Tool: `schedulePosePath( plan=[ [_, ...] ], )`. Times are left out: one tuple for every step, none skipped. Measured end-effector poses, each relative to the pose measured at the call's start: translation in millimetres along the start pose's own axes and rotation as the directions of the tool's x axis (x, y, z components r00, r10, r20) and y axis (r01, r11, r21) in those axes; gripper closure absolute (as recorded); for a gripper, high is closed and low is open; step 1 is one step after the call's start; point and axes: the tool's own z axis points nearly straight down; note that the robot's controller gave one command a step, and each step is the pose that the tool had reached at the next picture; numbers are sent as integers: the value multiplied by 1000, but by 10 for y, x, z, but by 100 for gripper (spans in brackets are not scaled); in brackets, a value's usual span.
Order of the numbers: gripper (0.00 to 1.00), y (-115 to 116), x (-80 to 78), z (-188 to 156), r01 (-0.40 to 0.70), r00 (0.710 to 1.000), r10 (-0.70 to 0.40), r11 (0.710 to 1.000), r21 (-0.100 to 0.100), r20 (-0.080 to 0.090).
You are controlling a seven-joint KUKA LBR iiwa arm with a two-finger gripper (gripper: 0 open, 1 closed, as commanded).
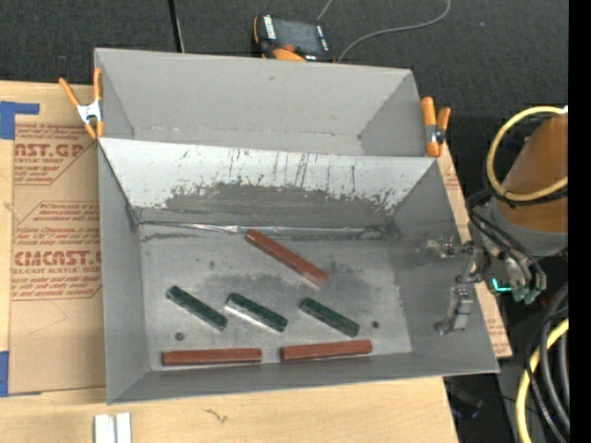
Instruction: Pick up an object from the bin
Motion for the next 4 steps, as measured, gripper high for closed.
schedulePosePath(
  plan=[
    [0,175,-155,-1136,155,988,-155,988,6,17],
    [0,696,-475,-566,-4,1000,4,1000,-1,7],
    [0,1081,-475,948,-188,982,188,982,-1,0],
    [0,1600,-1001,1349,108,994,-108,994,0,9]
  ],
)
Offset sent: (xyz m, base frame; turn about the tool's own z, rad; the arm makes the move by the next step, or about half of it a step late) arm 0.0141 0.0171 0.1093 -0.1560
